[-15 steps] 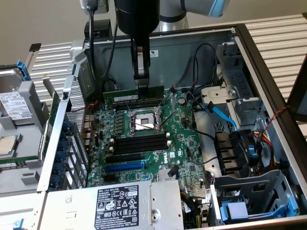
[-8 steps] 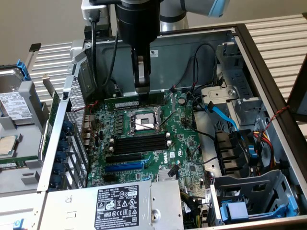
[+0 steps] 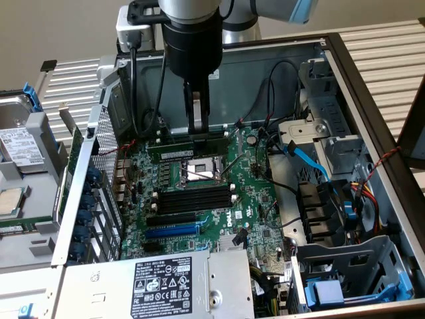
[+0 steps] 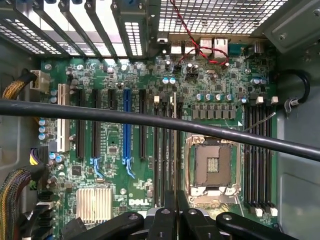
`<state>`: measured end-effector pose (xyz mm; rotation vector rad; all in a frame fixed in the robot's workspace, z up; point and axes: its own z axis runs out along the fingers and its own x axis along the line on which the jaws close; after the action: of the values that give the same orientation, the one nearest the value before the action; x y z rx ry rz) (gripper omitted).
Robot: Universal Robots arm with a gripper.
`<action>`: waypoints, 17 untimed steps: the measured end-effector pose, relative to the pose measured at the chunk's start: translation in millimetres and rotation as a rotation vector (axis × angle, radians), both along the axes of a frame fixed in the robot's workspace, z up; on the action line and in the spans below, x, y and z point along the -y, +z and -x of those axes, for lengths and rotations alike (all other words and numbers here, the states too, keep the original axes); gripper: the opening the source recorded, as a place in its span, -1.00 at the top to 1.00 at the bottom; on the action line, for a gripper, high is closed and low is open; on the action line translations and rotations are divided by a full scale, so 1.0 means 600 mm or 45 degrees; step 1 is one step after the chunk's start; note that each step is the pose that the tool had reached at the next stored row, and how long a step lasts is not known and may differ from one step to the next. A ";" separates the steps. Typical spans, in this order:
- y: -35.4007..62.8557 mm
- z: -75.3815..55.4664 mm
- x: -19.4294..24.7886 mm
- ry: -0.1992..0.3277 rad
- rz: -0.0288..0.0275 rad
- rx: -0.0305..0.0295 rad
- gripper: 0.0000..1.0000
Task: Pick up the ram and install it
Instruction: 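Insert the ram into the slot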
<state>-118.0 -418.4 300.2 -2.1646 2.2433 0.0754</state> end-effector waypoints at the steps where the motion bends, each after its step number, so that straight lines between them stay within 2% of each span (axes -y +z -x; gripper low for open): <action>1: -0.003 0.000 0.0006 0.000 0.0001 0.0000 0.76; 9: -0.021 -0.002 0.0059 -0.001 0.0054 0.0001 0.76; 17: -0.040 -0.002 0.0064 -0.001 0.0102 0.0000 0.76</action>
<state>-116.6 -422.2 276.2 -2.1678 2.2481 0.0666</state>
